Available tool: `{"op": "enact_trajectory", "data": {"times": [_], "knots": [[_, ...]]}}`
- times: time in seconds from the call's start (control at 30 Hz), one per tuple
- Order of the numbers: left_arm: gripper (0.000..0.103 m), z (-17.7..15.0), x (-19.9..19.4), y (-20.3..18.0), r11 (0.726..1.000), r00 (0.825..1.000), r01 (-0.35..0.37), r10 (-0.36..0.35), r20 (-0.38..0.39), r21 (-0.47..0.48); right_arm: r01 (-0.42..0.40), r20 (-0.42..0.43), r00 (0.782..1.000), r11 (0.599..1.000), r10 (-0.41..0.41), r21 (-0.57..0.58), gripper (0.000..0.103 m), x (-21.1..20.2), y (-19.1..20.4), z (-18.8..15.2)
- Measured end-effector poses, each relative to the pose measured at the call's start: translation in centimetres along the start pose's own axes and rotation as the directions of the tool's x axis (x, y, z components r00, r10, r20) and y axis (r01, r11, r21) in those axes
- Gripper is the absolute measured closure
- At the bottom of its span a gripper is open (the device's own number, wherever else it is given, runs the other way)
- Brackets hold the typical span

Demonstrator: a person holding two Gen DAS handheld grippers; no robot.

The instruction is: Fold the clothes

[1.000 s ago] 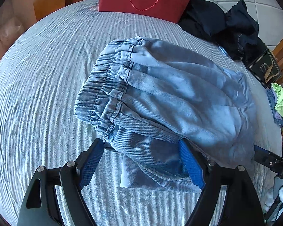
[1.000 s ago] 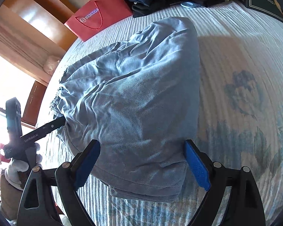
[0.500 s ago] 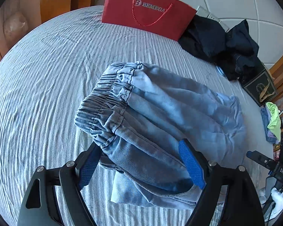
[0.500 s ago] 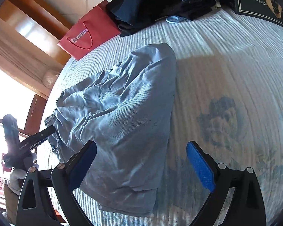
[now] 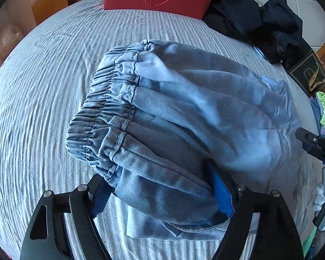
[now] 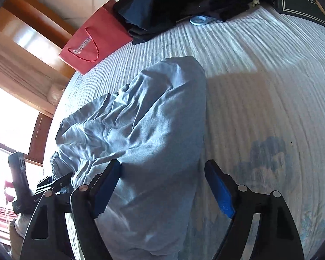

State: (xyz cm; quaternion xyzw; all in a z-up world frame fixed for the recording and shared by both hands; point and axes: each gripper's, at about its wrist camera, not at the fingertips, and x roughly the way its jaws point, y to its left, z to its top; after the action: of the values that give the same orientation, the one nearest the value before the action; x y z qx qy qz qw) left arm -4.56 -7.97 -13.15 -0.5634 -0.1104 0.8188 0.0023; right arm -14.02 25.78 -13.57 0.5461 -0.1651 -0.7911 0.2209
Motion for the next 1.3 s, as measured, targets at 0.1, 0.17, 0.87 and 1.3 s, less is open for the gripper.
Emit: {"op": "enact_trajectory", "data": {"times": [0.1, 0.17, 0.87, 1.3], "knots": [[0.025, 0.2, 0.1, -0.1, 1.0, 1.0, -0.005, 0.005, 0.0, 0.019, -0.029, 0.006, 1.0, 1.0, 0.029, -0.005, 0.023, 0.7, 0.1, 0.8], [0.028, 0.3, 0.2, -0.3, 1.0, 1.0, -0.009, 0.009, -0.003, 0.028, -0.066, -0.011, 0.998, 0.998, 0.066, -0.01, 0.025, 1.4, 0.7, 0.9], [0.056, -0.1, -0.6, -0.8, 0.996, 0.999, 0.044, -0.045, 0.011, 0.072, 0.018, -0.037, 0.999, 0.997, -0.02, -0.07, 0.067, 2.1, 2.6, -0.7], [0.055, -0.3, -0.8, -1.4, 0.995, 0.999, -0.004, 0.0, 0.045, 0.096, 0.088, -0.07, 0.992, 0.982, -0.101, -0.166, 0.065, 2.8, 4.4, 0.0]]}}
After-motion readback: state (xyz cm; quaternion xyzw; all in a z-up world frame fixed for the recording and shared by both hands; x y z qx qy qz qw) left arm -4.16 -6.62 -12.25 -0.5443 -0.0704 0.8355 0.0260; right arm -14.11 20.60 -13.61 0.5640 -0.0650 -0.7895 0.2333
